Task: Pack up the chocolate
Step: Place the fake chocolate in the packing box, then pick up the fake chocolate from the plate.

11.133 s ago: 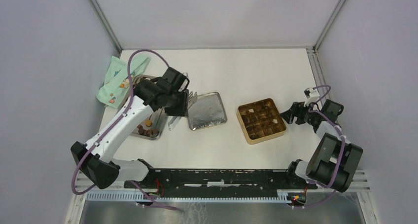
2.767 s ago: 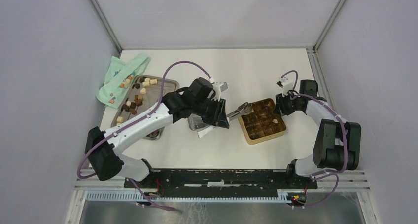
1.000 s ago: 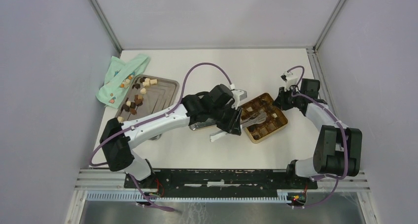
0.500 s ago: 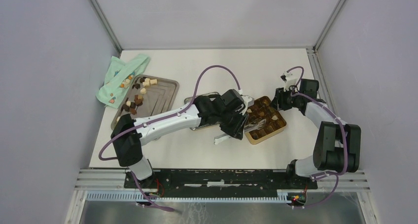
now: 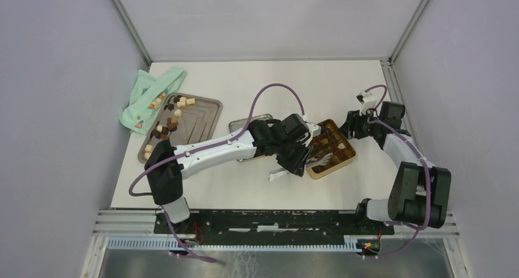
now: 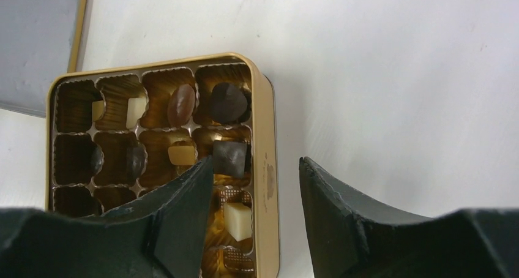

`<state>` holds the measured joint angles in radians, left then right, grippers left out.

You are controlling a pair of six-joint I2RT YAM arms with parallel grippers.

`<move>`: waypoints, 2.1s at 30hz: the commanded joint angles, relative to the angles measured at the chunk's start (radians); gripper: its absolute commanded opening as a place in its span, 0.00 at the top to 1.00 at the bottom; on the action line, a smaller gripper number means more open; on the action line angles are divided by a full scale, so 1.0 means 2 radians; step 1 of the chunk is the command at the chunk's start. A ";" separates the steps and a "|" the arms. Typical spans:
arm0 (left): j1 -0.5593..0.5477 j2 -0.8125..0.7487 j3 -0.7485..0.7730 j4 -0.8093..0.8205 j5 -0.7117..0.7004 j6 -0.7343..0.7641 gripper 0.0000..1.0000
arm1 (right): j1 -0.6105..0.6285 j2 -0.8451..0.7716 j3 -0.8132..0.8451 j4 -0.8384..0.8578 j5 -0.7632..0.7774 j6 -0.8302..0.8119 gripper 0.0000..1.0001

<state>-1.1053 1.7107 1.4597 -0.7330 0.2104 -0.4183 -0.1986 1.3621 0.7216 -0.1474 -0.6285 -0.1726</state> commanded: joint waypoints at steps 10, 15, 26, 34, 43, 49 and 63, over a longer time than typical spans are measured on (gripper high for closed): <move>-0.010 0.030 0.063 -0.030 -0.026 0.029 0.62 | -0.038 -0.042 -0.037 0.035 -0.036 0.002 0.40; -0.010 0.030 0.069 -0.032 -0.025 0.028 0.59 | -0.047 -0.046 -0.040 0.036 -0.040 0.000 0.40; -0.005 -0.025 0.052 -0.023 -0.074 -0.006 0.60 | -0.061 -0.068 -0.053 0.044 -0.067 -0.003 0.40; 0.085 -0.144 0.018 -0.102 -0.104 -0.051 0.60 | -0.078 -0.089 -0.081 0.060 -0.097 -0.025 0.39; 0.284 -0.235 -0.041 -0.222 -0.164 -0.042 0.60 | -0.110 -0.073 -0.088 0.061 -0.130 -0.038 0.39; 0.385 -0.245 -0.093 -0.227 -0.191 -0.020 0.60 | -0.112 -0.065 -0.087 0.060 -0.144 -0.041 0.39; 0.499 -0.248 -0.143 -0.211 -0.122 -0.022 0.61 | -0.115 -0.063 -0.086 0.051 -0.149 -0.055 0.39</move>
<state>-0.1074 1.2560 1.2133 -1.1542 -0.1375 -0.4587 -0.4213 1.2285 0.5472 -0.0620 -0.8989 -0.2565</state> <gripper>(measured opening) 0.398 0.611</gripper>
